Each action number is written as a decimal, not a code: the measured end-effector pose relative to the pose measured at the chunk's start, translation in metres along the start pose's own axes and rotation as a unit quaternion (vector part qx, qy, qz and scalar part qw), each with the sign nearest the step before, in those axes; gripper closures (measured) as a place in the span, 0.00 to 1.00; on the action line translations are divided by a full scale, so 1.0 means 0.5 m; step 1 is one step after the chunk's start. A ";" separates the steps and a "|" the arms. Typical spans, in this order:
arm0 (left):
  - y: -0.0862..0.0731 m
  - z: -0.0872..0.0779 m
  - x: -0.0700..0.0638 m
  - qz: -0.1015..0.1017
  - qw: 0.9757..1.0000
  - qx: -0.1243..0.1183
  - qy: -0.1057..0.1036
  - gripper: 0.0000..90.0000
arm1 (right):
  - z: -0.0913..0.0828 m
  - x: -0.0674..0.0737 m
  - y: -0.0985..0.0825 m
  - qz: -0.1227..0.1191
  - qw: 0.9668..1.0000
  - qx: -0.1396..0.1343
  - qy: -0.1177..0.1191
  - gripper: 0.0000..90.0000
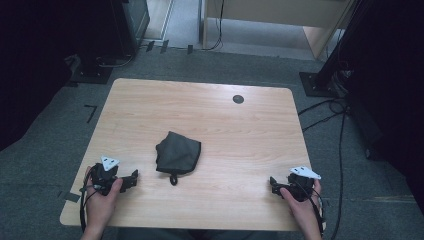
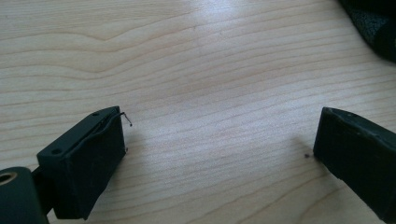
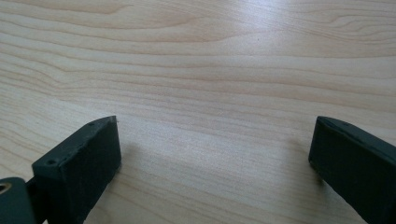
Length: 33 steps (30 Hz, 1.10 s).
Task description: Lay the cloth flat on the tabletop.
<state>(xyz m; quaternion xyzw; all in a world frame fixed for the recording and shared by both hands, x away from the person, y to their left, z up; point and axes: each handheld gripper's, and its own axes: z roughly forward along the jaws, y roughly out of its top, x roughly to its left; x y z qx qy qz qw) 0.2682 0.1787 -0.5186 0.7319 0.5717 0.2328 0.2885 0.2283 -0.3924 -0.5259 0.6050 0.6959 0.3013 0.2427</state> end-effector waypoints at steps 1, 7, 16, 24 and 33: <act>0.000 0.000 0.000 0.000 1.000 0.000 0.000 0.02 | 0.000 0.000 0.000 0.000 1.000 0.000 -0.001 0.02; 0.000 0.000 0.000 0.000 1.000 0.000 0.000 0.02 | -0.009 0.016 0.007 -0.002 1.000 0.005 -0.012 0.16; 0.000 0.000 0.000 0.000 1.000 0.000 0.000 0.02 | -0.046 0.120 0.052 -0.040 0.997 -0.056 0.043 0.23; 0.000 0.000 0.000 0.000 1.000 0.000 0.000 0.02 | -0.055 0.211 0.099 -0.059 0.992 -0.066 0.085 0.26; 0.000 0.000 0.000 0.000 1.000 0.000 0.000 0.02 | -0.054 0.287 0.136 -0.071 0.986 -0.080 0.125 0.29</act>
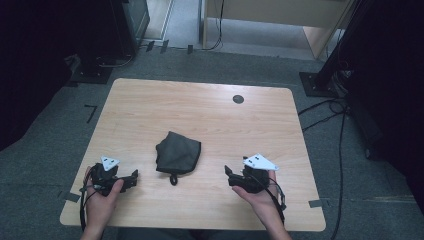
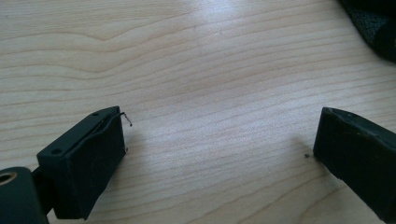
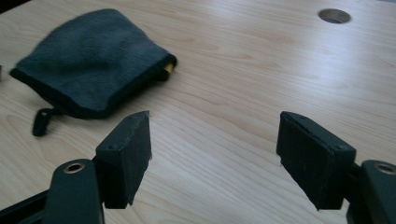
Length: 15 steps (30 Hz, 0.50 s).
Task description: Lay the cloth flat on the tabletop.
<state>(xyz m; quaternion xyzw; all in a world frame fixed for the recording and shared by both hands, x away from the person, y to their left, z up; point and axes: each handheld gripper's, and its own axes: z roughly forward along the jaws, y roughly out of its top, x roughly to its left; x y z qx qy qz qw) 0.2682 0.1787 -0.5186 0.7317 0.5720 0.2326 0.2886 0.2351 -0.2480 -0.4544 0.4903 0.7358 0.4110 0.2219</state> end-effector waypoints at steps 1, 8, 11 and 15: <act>0.000 0.000 0.000 0.000 1.000 0.000 0.000 0.02 | 0.005 0.008 0.004 -0.004 1.000 -0.001 0.006 0.29; 0.000 0.000 0.000 0.000 1.000 0.000 0.000 0.02 | 0.045 0.085 0.028 -0.036 0.998 -0.003 0.047 0.27; 0.000 0.000 0.000 0.000 1.000 0.000 0.000 0.02 | 0.064 0.120 0.036 -0.052 0.997 0.001 0.061 0.27; 0.000 0.000 0.000 0.000 1.000 0.000 0.000 0.02 | 0.091 0.160 0.043 -0.073 0.994 0.017 0.078 0.25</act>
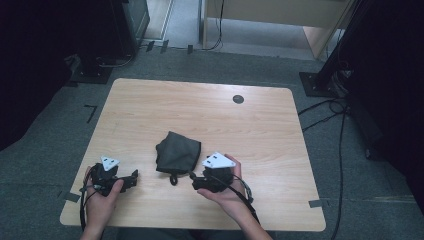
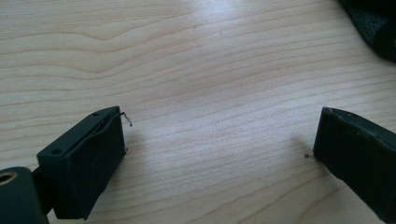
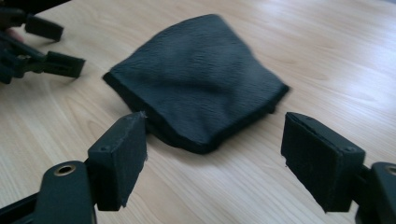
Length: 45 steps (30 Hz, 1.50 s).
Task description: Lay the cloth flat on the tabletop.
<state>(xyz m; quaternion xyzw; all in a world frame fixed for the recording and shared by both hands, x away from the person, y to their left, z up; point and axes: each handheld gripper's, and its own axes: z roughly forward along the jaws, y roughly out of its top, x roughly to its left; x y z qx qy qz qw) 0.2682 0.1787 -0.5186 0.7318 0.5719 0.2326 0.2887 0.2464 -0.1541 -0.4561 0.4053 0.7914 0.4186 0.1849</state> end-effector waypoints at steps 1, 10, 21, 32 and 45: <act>0.000 0.000 0.000 0.000 1.000 0.000 0.000 0.02 | 0.009 0.007 0.003 -0.006 1.000 0.004 0.003 0.24; 0.000 0.000 0.000 0.000 1.000 0.000 0.000 0.02 | 0.087 0.061 0.030 -0.032 0.999 0.025 0.008 0.20; 0.000 0.000 0.000 0.000 1.000 -0.001 0.000 0.02 | 0.175 0.085 0.069 -0.042 0.998 0.047 -0.017 0.14; 0.000 0.000 0.000 0.000 1.000 -0.001 0.000 0.02 | 0.189 0.068 0.059 -0.059 0.997 0.025 -0.040 0.77; 0.003 -0.008 -0.013 -0.002 1.000 -0.005 -0.021 0.02 | 0.084 -0.003 0.091 -0.025 0.998 -0.046 -0.022 0.98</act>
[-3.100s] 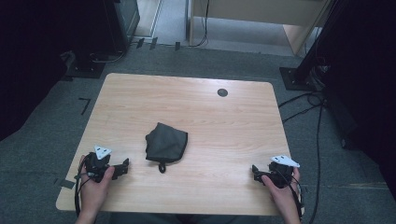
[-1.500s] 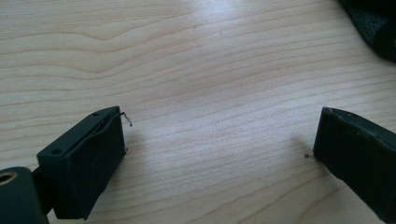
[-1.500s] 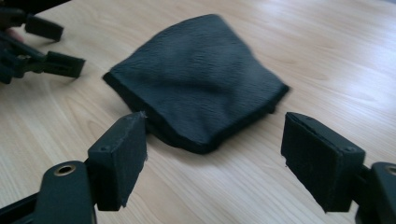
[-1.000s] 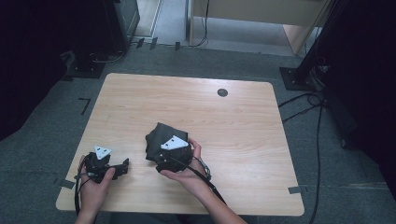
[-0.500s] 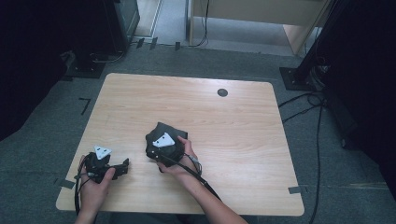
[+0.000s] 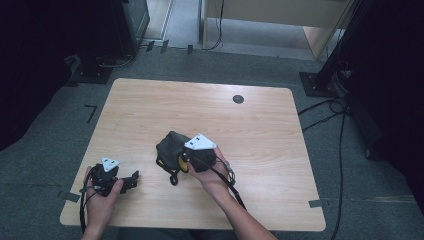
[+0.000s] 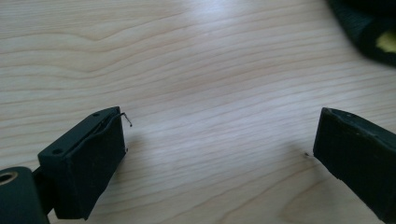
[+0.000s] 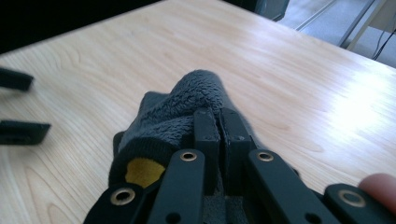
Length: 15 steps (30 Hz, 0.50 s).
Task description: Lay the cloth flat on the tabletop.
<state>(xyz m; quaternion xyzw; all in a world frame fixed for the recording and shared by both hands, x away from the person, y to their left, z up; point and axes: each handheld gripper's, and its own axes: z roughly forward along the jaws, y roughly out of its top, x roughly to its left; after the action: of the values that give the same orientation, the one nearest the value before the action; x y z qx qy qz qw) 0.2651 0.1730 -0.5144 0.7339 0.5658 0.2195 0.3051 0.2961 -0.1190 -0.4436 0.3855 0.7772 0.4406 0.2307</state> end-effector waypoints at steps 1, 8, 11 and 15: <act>0.003 0.000 -0.005 -0.001 1.000 -0.002 -0.008 0.02 | -0.008 -0.008 0.001 0.007 1.000 -0.005 0.002 0.98; 0.049 0.016 -0.080 0.029 0.997 -0.025 -0.074 0.02 | -0.056 -0.074 -0.015 0.050 0.999 -0.016 0.007 0.98; 0.068 0.030 -0.107 0.039 0.995 -0.028 -0.085 0.02 | -0.066 -0.092 -0.024 0.063 0.998 -0.018 0.007 0.98; 0.102 0.069 -0.167 0.051 0.992 -0.027 -0.108 0.15 | -0.091 -0.122 -0.046 0.076 0.997 -0.020 0.014 0.98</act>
<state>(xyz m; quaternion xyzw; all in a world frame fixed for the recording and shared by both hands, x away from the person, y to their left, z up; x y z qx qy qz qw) 0.3016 0.0767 -0.5020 0.7730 0.4851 0.1697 0.3720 0.2915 -0.1981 -0.4391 0.4326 0.7399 0.4774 0.1937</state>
